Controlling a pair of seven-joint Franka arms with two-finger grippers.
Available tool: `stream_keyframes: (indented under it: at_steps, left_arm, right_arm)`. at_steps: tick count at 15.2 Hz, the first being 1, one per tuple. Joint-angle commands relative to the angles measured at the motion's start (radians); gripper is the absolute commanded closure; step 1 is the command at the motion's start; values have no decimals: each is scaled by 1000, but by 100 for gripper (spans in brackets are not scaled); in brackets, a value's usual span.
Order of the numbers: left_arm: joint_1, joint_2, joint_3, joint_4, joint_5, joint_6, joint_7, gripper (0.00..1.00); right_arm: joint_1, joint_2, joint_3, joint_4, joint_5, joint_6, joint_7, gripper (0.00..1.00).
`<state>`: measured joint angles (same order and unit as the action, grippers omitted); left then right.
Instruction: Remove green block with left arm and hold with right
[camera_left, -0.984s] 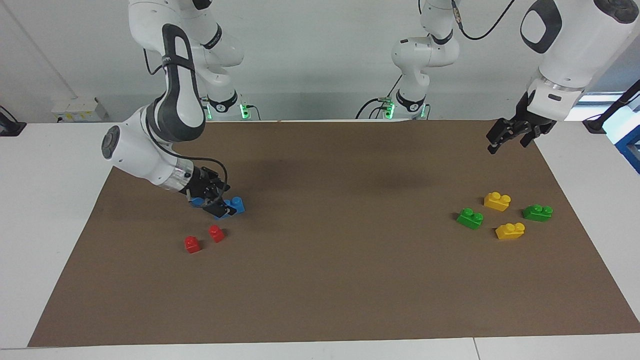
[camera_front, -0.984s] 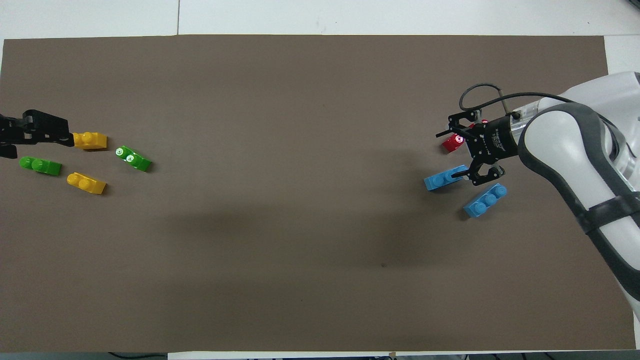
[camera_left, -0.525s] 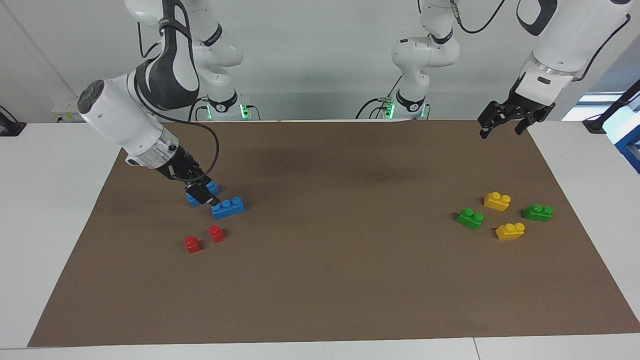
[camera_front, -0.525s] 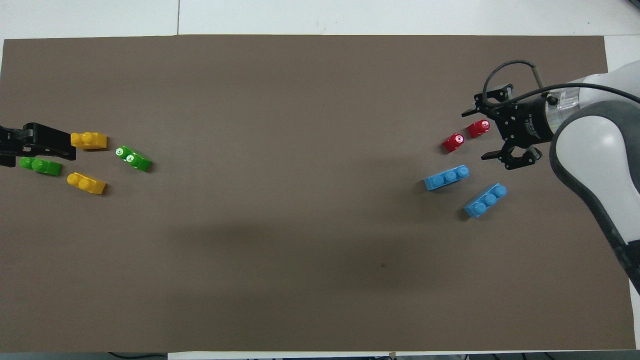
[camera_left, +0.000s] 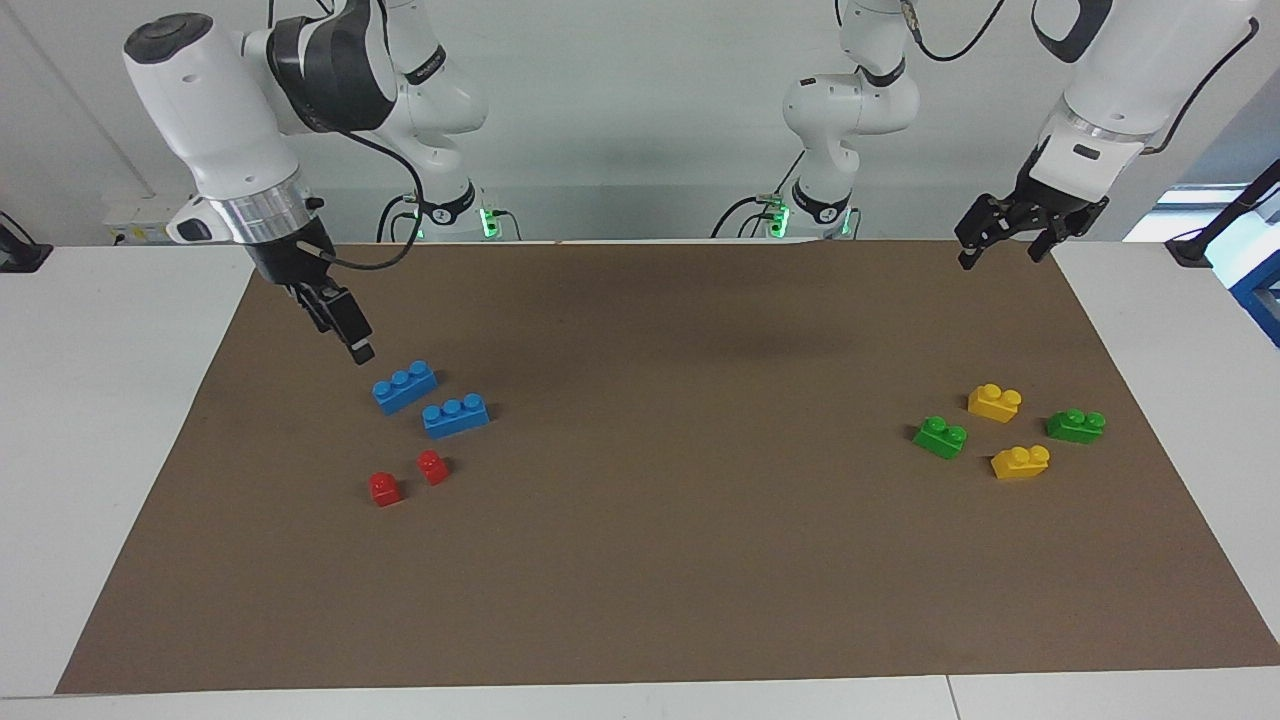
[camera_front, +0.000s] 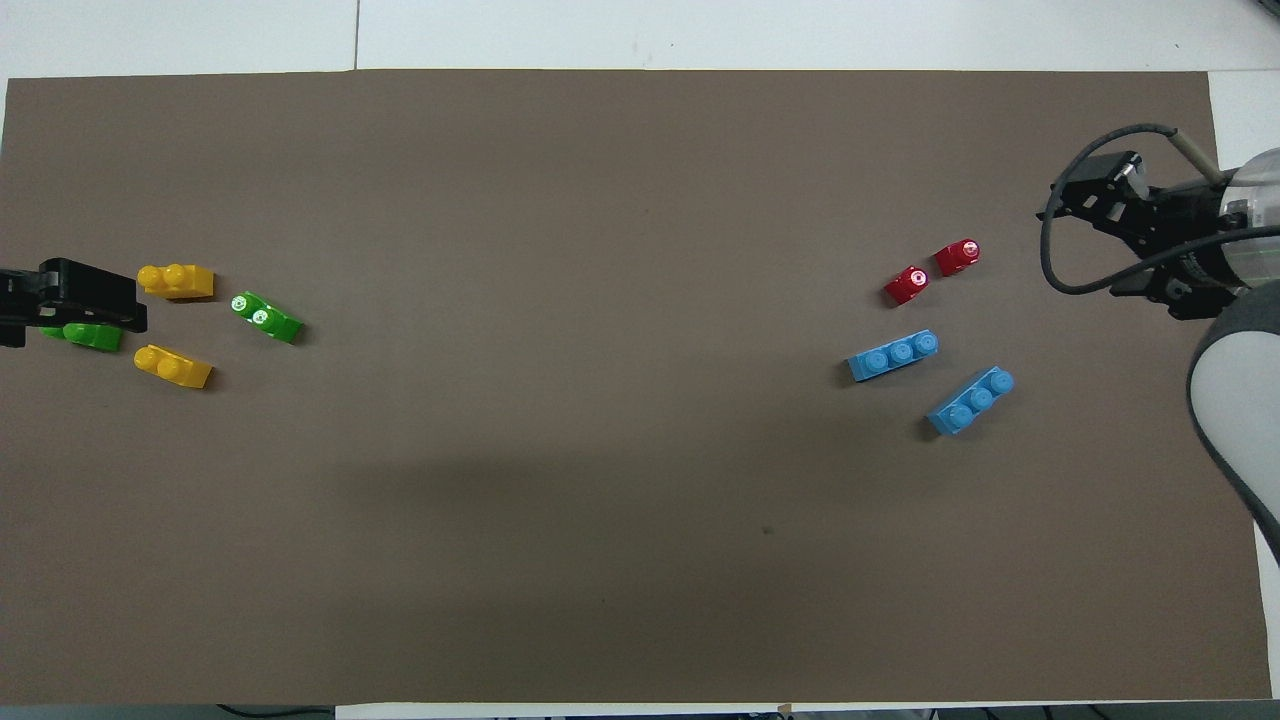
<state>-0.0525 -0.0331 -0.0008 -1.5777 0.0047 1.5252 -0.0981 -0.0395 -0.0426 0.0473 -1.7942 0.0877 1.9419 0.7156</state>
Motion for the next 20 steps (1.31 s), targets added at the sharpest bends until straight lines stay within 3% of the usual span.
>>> stream_keyframes:
  at_steps: [1, 3, 9, 13, 16, 20]
  left_arm:
    - [0, -27, -1, -33, -6, 32, -17, 0]
    - [-1, -28, -1, -35, -6, 32, -15, 0]
    - [-1, -28, -1, -35, -6, 33, -15, 0]
    - [-7, -28, 2, -35, -6, 33, -14, 0]
    - [-6, -30, -1, -38, -6, 53, -15, 0]
    - [-4, -30, 2, -42, -8, 56, -12, 0]
  right_arm:
    - [-14, 13, 6, -27, -19, -65, -123, 0]
    - [0, 50, 11, -11, -23, -78, -357, 0]
    - [-23, 35, 2, 19, -32, -150, -658, 0]
    - [-23, -9, 5, 13, -37, -208, -664, 0]
    - [-19, -56, 8, -53, -37, -204, -624, 0]
    - [-31, 38, 8, 94, -39, -245, -619, 0]
